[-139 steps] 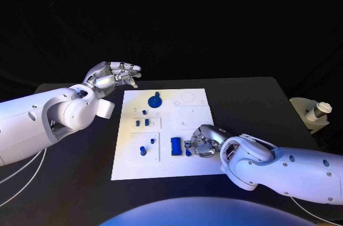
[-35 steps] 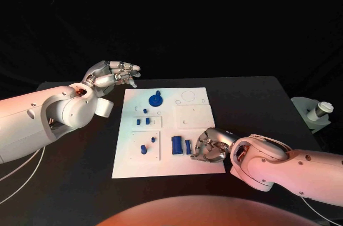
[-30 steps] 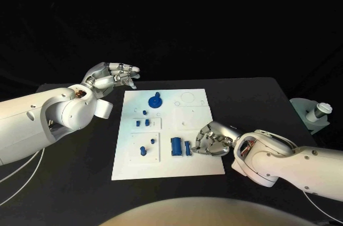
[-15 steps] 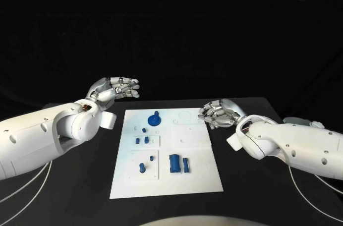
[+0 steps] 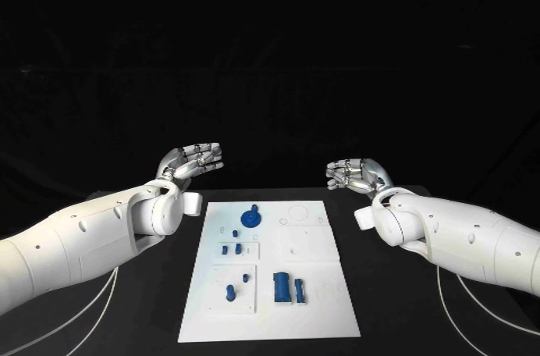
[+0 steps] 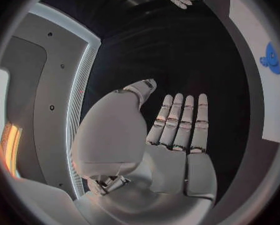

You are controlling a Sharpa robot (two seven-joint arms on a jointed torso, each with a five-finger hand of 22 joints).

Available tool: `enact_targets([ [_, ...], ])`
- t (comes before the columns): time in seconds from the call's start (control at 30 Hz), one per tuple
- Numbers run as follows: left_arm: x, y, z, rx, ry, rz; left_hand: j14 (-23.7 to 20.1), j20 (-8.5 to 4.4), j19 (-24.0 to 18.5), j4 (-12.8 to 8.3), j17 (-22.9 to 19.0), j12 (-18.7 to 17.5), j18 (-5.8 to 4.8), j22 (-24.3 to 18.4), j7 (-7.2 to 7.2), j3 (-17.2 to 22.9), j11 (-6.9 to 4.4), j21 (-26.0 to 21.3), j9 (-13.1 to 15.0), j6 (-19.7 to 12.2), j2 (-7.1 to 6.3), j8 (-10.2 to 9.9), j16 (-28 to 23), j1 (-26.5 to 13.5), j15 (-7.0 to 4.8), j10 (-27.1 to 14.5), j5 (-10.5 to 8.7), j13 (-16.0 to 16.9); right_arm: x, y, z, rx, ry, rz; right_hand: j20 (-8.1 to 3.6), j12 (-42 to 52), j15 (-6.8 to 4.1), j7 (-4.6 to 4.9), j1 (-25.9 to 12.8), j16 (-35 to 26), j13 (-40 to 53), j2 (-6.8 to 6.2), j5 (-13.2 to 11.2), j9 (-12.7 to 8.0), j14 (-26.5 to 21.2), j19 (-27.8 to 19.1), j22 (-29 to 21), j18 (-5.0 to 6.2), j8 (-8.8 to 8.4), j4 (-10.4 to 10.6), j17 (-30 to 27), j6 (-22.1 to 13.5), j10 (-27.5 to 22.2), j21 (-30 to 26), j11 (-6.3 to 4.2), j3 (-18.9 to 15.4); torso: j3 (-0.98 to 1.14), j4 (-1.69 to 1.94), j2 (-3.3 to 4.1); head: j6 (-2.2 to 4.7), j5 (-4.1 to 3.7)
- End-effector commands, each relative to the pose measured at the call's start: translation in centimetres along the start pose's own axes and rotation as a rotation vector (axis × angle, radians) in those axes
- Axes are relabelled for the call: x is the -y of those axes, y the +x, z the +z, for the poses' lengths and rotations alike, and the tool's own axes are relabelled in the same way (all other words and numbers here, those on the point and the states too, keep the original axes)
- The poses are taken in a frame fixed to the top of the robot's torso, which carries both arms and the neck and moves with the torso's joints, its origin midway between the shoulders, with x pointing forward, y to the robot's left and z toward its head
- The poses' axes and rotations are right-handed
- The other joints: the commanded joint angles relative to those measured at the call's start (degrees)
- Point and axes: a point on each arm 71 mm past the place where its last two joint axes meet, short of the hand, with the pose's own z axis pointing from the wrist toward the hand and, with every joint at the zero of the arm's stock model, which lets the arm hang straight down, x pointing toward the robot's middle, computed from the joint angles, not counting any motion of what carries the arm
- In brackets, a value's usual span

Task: Assemble the parts on the task board

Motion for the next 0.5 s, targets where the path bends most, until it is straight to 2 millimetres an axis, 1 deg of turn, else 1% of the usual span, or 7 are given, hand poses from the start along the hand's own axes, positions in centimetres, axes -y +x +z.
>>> enact_targets([
  [0.03,0.1,0.1,0.0,-0.005,-0.001,0.0,-39.88,-16.74,-38.54,-9.4,-9.06,-3.98,-8.83,-9.24,-10.02,-24.65,-9.63,-9.27,-12.75,-44.85,10.61,-9.62,-12.8,-23.71,-9.62,-50.77,-14.43,-3.65,0.0,-0.1,-0.1,0.002,0.001,-0.006,-13.13,-3.85,-7.12,-11.83,-22.61,-16.31,-14.67,8.89,-7.09,-24.82,-55.76,-54.33,-32.72,-10.22,-10.26,-10.01,-19.74,-46.12,-17.68,-3.82,-9.72,-28.14,-0.01,0.01,0.02,0.01,0.0],
  [0.07,0.0,0.1,-0.1,-0.004,-0.001,0.001,-39.88,-16.74,-38.54,-9.4,-9.06,-3.98,-8.83,-9.24,-10.02,-24.65,-9.63,-9.27,-12.75,-44.85,10.61,-9.62,-12.8,-24.98,-9.62,-50.77,-14.43,-3.65,0.0,0.0,-0.1,0.003,0.001,-0.004,-13.13,-3.85,-7.12,-11.83,-24.25,-16.31,-14.67,8.89,-7.09,-24.82,-55.76,-54.33,-32.72,-10.22,-10.26,-10.01,-19.74,-46.12,-58.35,-3.82,-9.72,-28.14,0.01,0.05,0.01,0.1,0.03],
  [0.23,-0.3,0.9,-0.9,0.011,-0.006,0.009,-39.88,-16.74,-38.54,-9.4,-9.06,-3.98,-8.83,-9.24,-10.02,-24.65,-9.63,-9.27,-12.75,-44.85,10.61,-9.62,-12.8,-35.34,-9.62,-50.77,-14.43,-3.65,-0.4,0.9,-0.7,0.017,-0.006,0.032,-13.13,-3.85,-7.12,-11.83,-33.8,-16.31,-14.67,8.89,-7.09,-24.82,-55.76,-54.33,-32.72,-10.22,-10.26,-10.01,-19.74,-46.12,-58.35,-3.82,-9.72,-28.14,0.36,0.71,-0.05,1.63,0.53],
  [0.27,-0.4,1.1,-1.1,0.015,-0.008,0.012,-39.88,-16.74,-38.54,-9.4,-9.06,-3.98,-8.83,-9.24,-10.02,-24.65,-9.63,-9.27,-12.75,-44.85,10.61,-9.62,-12.8,-37.01,-9.62,-50.77,-14.43,-3.65,-0.6,1.1,-0.9,0.022,-0.008,0.043,-13.13,-3.85,-7.12,-11.83,-74.18,-16.31,-14.67,8.89,-7.09,-24.82,-55.76,-54.33,-32.72,-10.22,-10.26,-10.01,-19.74,-46.12,-58.35,-3.82,-9.72,-28.14,0.47,0.9,-0.07,2.09,0.68],
  [0.3,-0.5,1.3,-1.4,0.02,-0.009,0.015,-39.88,-16.74,-38.54,-9.4,-9.06,-3.98,-8.83,-9.24,-10.02,-24.65,-9.63,-9.27,-12.75,-44.85,10.61,-9.62,-12.8,-78.65,-9.62,-50.77,-14.43,-3.65,-0.7,1.4,-1.1,0.027,-0.01,0.054,-13.13,-3.85,-7.12,-11.83,-74.18,-16.31,-14.67,8.89,-7.09,-24.82,-55.76,-54.33,-32.72,-10.22,-10.26,-10.01,-19.74,-46.12,-58.35,-3.82,-9.72,-28.14,0.57,1.09,-0.09,2.53,0.83],
  [0.37,-0.8,2.1,-2.2,0.034,-0.013,0.023,-39.88,-16.74,-38.54,-9.4,-9.06,-3.98,-8.83,-9.24,-10.02,-24.65,-9.63,-9.27,-12.75,-44.85,10.61,-9.62,-12.8,-78.65,-9.62,-50.77,-14.43,-3.65,-1.2,2.2,-1.8,0.041,-0.014,0.089,-13.13,-3.85,-7.12,-11.83,-74.18,-16.31,-14.67,8.89,-7.09,-24.82,-55.76,-54.33,-32.72,-10.22,-10.26,-10.01,-19.74,-46.12,-58.35,-3.82,-9.72,-28.14,0.76,1.45,-0.13,3.37,1.1],
  [0.5,-1.2,3.6,-4.0,0.063,-0.019,0.041,-39.88,-16.74,-38.54,-9.4,-9.06,-3.98,-8.83,-9.24,-10.02,-24.65,-9.63,-9.27,-12.75,-44.85,10.61,-9.62,-12.8,-78.65,-9.62,-50.77,-14.43,-3.65,-2.2,3.8,-3.2,0.071,-0.017,0.156,-13.13,-3.85,-7.12,-11.83,-74.18,-16.31,-14.67,8.89,-7.09,-24.82,-55.76,-54.33,-32.72,-10.22,-10.26,-10.01,-19.74,-46.12,-58.35,-3.82,-9.72,-28.14,0.91,1.72,-0.15,4.0,1.31],
])
